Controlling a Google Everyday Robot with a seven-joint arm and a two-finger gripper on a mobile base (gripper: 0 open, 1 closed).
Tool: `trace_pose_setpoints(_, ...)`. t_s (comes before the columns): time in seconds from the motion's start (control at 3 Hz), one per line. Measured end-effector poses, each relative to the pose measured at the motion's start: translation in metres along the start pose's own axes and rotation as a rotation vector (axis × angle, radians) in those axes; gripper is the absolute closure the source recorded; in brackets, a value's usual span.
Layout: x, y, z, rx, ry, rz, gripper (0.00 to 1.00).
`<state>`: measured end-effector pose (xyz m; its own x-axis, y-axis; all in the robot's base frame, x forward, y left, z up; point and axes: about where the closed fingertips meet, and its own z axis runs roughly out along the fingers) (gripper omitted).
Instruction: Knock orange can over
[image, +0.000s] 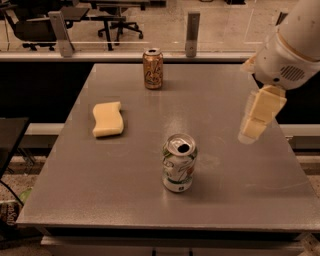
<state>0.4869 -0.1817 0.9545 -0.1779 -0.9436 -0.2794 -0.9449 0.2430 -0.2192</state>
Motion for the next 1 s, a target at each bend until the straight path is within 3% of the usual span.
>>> trace_pose_setpoints(0.33,-0.022,-0.024,0.028,-0.009,-0.044,-0.003,0.00)
trace_pose_setpoints(1.0,-0.058,-0.083,0.069,0.005,-0.117,0.052,0.00)
